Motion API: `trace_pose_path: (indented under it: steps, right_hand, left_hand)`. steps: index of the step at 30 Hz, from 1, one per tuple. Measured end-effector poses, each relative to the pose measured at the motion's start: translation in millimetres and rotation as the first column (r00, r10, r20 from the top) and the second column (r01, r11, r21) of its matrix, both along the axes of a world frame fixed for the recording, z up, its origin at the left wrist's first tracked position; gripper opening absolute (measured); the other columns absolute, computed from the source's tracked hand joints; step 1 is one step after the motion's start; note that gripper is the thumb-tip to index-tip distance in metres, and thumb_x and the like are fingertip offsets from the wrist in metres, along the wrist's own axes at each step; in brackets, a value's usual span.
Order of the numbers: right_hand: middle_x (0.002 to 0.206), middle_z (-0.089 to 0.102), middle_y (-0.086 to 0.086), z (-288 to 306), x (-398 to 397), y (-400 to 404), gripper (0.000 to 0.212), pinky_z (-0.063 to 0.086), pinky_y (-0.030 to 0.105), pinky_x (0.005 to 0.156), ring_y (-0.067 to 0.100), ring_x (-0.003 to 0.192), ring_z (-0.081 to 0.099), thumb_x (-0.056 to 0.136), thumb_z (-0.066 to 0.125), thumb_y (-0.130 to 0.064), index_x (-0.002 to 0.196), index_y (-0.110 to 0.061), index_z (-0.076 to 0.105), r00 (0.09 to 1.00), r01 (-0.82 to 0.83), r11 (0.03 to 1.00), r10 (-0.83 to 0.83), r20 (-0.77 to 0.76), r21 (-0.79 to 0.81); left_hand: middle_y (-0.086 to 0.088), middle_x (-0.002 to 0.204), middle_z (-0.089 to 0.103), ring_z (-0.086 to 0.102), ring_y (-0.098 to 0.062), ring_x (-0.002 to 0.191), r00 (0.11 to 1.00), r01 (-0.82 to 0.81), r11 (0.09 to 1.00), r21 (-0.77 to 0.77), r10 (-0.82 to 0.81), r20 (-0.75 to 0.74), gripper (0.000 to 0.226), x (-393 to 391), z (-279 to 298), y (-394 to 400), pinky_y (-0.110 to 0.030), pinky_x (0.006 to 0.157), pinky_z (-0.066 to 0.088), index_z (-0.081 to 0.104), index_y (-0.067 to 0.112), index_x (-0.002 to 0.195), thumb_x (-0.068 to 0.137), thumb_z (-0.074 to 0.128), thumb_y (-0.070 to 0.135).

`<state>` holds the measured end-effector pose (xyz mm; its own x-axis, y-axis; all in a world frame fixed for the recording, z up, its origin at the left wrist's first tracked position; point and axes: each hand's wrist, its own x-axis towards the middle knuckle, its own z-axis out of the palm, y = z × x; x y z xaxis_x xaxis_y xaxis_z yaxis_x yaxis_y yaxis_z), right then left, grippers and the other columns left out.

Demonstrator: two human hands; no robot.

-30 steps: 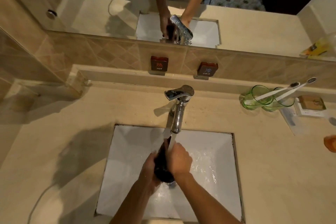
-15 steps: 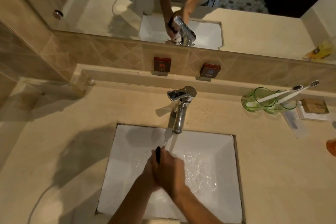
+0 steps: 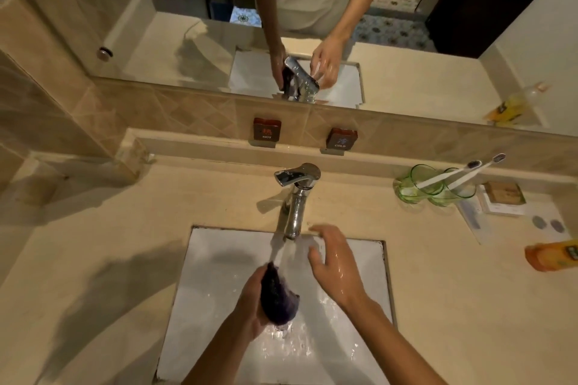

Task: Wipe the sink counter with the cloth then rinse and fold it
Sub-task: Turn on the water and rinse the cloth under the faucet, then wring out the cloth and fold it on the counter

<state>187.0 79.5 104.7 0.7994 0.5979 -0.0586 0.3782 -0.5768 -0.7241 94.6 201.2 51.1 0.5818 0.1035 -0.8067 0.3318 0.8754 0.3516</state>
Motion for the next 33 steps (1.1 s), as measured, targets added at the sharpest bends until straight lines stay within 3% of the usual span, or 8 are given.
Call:
trace_pose_path:
  steps: [1, 5, 11, 14, 19, 22, 25, 33]
  right_hand:
    - [0.137, 0.052, -0.006, 19.4, 5.3, 6.9, 0.039, 0.042, 0.038, 0.111, 0.011, 0.129, 0.046, 0.098, 0.060, -0.022, 0.136, -0.019, 0.053, 0.995, -0.046, 0.997, 0.041, 0.090, 0.063]
    - [0.171, 0.005, -0.006, 73.4, 21.0, 47.7, 0.085, 0.007, 0.032, 0.125, 0.014, 0.157, 0.002, 0.095, 0.060, -0.053, 0.161, -0.024, 0.015, 0.881, -0.357, 0.926, 0.379, 0.284, -0.125]
    - [0.170, -0.006, -0.008, 72.4, 13.3, 71.1, 0.082, 0.012, 0.048, 0.127, 0.013, 0.155, -0.014, 0.100, 0.056, -0.041, 0.162, -0.023, 0.006, 0.845, -0.414, 0.844, 0.496, 0.202, -0.341]
    - [0.169, -0.010, -0.011, 64.5, 6.2, 70.3, 0.082, 0.017, 0.048, 0.126, 0.010, 0.152, -0.021, 0.098, 0.057, -0.025, 0.163, -0.023, 0.005, 0.843, -0.439, 0.832, 0.512, 0.165, -0.339]
    - [0.161, 0.027, -0.022, 76.2, 15.2, 58.6, 0.059, 0.021, 0.004, 0.108, -0.015, 0.144, 0.020, 0.099, 0.053, -0.006, 0.152, -0.029, 0.041, 0.941, -0.313, 0.942, 0.325, -0.100, 0.120]
    - [0.126, 0.067, -0.019, 69.7, 13.3, 29.2, 0.040, 0.045, 0.010, 0.086, -0.015, 0.105, 0.059, 0.097, 0.053, 0.000, 0.118, -0.031, 0.067, 0.972, 0.067, 0.947, 0.009, -0.235, 0.314]
    - [0.105, 0.071, -0.012, 45.8, 7.3, -4.3, 0.025, 0.047, 0.022, 0.086, 0.002, 0.100, 0.064, 0.101, 0.054, -0.006, 0.100, -0.028, 0.067, 0.914, 0.192, 0.961, -0.101, -0.394, 0.200]
    - [0.128, 0.063, -0.006, -2.1, -25.2, -45.2, 0.033, 0.051, 0.039, 0.104, 0.013, 0.119, 0.060, 0.104, 0.050, -0.044, 0.133, -0.029, 0.054, 0.626, 0.049, 0.998, -0.054, -0.778, -0.030]
  left_hand:
    - [-0.018, 0.097, 0.068, 0.066, -0.039, 0.096, 0.988, -0.031, 0.984, -0.174, 0.004, -0.153, 0.052, -23.9, -28.0, -1.3, -0.070, 0.102, 0.047, 0.064, 0.003, 0.129, 0.095, 0.061, 0.042]
    - [-0.020, 0.106, 0.066, 0.064, -0.039, 0.097, 0.996, -0.005, 0.997, -0.082, -0.003, -0.093, 0.056, -32.5, -40.0, -2.2, -0.071, 0.101, 0.046, 0.061, 0.005, 0.133, 0.094, 0.064, 0.045]
    - [-0.021, 0.124, 0.068, 0.066, -0.041, 0.112, 0.997, 0.031, 0.999, 0.041, -0.027, -0.075, 0.050, -16.5, -9.6, -4.1, -0.057, 0.083, 0.060, 0.064, 0.008, 0.129, 0.095, 0.064, 0.045]
    - [-0.023, 0.124, 0.069, 0.067, -0.043, 0.114, 0.998, 0.041, 0.996, 0.085, -0.037, -0.047, 0.050, -10.3, -0.9, -9.9, -0.059, 0.091, 0.059, 0.065, 0.007, 0.126, 0.093, 0.065, 0.044]
    - [-0.025, 0.136, 0.057, 0.060, -0.049, 0.121, 0.999, 0.018, 0.998, 0.064, -0.021, 0.047, 0.056, -16.9, 11.0, -4.2, -0.069, 0.093, 0.053, 0.055, 0.006, 0.137, 0.093, 0.070, 0.037]
    - [-0.027, 0.130, 0.058, 0.061, -0.048, 0.115, 1.000, 0.026, 0.999, 0.034, -0.026, 0.017, 0.046, -17.9, 24.5, -2.1, -0.071, 0.093, 0.052, 0.060, 0.000, 0.129, 0.095, 0.068, 0.030]
    - [-0.025, 0.123, 0.062, 0.064, -0.042, 0.107, 0.997, 0.033, 0.998, 0.061, -0.037, 0.071, 0.048, -21.0, 41.9, -2.4, -0.069, 0.095, 0.052, 0.059, -0.002, 0.131, 0.094, 0.069, 0.027]
    - [-0.024, 0.131, 0.064, 0.062, -0.037, 0.127, 0.944, 0.139, 0.965, 0.225, -0.198, 0.266, 0.039, -42.8, 76.9, -15.8, -0.045, 0.104, 0.053, 0.059, -0.001, 0.135, 0.107, 0.048, 0.024]
